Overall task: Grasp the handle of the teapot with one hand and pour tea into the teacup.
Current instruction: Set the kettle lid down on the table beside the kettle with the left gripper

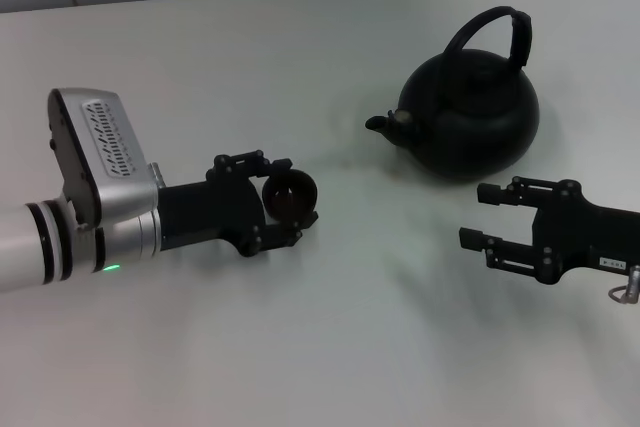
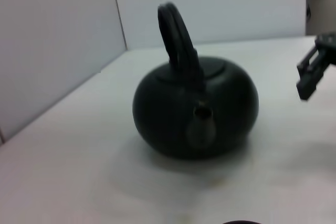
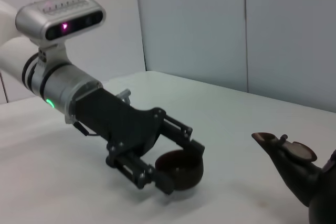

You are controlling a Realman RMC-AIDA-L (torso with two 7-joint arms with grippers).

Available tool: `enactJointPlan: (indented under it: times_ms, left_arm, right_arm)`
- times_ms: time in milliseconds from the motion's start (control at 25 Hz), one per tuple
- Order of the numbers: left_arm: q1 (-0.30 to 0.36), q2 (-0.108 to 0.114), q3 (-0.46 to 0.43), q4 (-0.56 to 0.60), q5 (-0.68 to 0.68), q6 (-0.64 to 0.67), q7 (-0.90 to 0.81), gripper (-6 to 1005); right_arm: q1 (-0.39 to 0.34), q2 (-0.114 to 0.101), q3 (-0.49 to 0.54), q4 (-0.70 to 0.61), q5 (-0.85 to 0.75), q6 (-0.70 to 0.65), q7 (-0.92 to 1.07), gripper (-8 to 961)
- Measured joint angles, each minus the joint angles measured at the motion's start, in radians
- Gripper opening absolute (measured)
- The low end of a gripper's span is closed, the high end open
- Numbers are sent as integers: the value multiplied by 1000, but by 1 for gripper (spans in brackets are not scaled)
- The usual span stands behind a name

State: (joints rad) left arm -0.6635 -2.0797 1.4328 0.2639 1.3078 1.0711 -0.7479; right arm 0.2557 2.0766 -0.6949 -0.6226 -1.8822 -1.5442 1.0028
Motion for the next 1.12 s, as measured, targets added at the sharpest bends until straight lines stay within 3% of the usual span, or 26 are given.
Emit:
enactJointPlan:
  times_ms: [120, 520, 880, 1120]
  left_arm:
    - [3, 0, 40, 4, -8, -31, 0, 691]
    - [6, 0, 46, 4, -12, -38, -10, 690]
    - [18, 0, 42, 12, -16, -31, -14, 791]
    - [113, 8, 35, 131, -67, 93, -28, 813]
  right_arm:
    - [3, 0, 0, 0, 0, 0, 0, 621]
    - [10, 2, 0, 1, 0, -1, 1, 620]
    - [16, 2, 0, 1, 0, -1, 2, 621]
    - [22, 1, 0, 23, 0, -2, -3, 621]
